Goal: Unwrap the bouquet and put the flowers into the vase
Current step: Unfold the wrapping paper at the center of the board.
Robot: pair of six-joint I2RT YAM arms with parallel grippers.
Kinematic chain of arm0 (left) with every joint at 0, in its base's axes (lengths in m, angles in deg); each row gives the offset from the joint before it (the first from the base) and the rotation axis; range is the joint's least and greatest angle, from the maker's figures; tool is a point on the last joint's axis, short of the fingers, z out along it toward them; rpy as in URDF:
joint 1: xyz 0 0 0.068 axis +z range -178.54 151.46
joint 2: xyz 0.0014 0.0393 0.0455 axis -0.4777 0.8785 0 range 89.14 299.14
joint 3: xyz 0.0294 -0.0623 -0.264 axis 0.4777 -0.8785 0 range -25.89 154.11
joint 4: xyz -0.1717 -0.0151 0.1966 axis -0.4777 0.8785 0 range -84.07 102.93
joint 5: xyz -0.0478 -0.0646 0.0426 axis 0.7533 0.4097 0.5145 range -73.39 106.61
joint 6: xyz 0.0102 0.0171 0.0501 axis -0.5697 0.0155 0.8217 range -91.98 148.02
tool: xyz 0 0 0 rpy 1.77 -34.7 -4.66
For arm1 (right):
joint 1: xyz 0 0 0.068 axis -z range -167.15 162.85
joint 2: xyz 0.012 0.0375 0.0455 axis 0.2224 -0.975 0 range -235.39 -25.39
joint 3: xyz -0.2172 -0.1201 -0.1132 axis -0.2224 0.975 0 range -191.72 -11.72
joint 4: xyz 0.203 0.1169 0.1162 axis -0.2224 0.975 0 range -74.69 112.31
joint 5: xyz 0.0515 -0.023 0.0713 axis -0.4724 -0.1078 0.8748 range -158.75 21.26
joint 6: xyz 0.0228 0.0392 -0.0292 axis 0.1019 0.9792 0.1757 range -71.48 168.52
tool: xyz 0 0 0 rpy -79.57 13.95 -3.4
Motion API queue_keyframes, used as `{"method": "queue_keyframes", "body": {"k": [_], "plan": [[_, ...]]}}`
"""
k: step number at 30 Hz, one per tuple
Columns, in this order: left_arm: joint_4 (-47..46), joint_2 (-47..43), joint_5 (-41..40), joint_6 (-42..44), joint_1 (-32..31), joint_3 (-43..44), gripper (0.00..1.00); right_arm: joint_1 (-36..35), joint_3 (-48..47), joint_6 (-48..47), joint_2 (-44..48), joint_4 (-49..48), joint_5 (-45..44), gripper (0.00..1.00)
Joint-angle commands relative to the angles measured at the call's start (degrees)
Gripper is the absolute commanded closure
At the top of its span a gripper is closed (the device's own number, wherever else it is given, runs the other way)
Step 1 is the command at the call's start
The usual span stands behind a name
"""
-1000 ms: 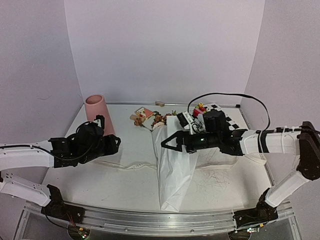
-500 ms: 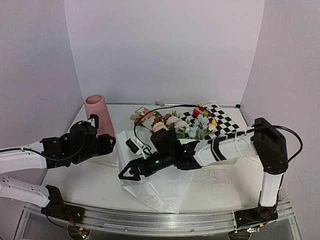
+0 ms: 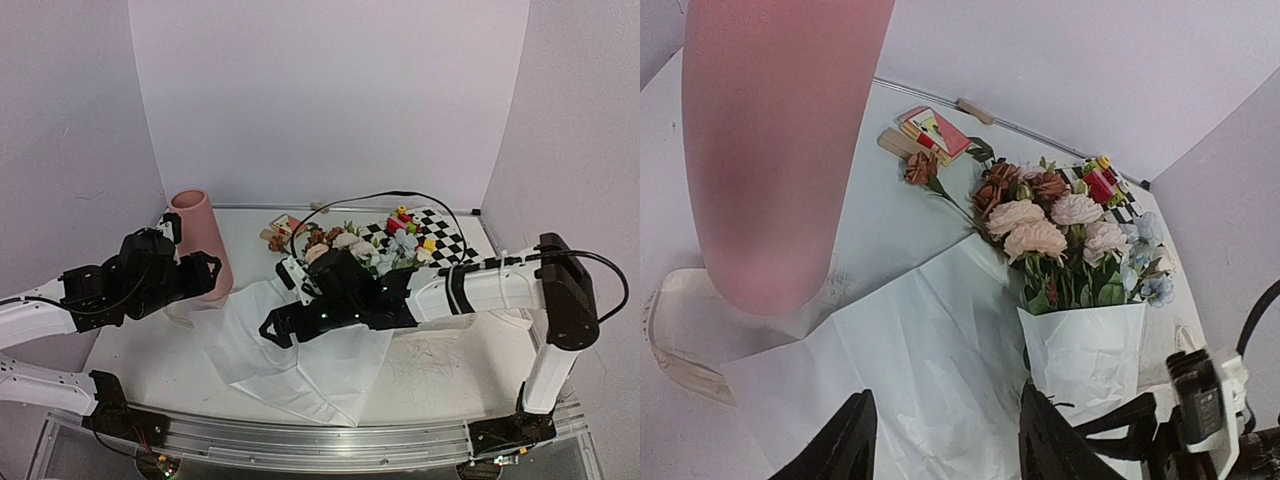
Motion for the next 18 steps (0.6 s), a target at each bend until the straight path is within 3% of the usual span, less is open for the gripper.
{"method": "queue_keyframes", "body": {"k": [1, 10, 18], "plan": [[0.23, 2.84, 1.57, -0.38, 0.30, 2.81, 0.50, 0.03, -3.51, 1.08, 2.17, 8.14, -16.20, 0.08], [-5.29, 15.10, 9.70, -1.13, 0.29, 3.71, 0.50, 0.03, -16.98, 7.72, -7.37, 24.82, -30.94, 0.16], [-12.85, 20.80, 14.05, -3.62, 0.38, 1.22, 0.51, -0.03, -24.11, 8.77, -13.42, 29.69, -36.17, 0.30]]}}
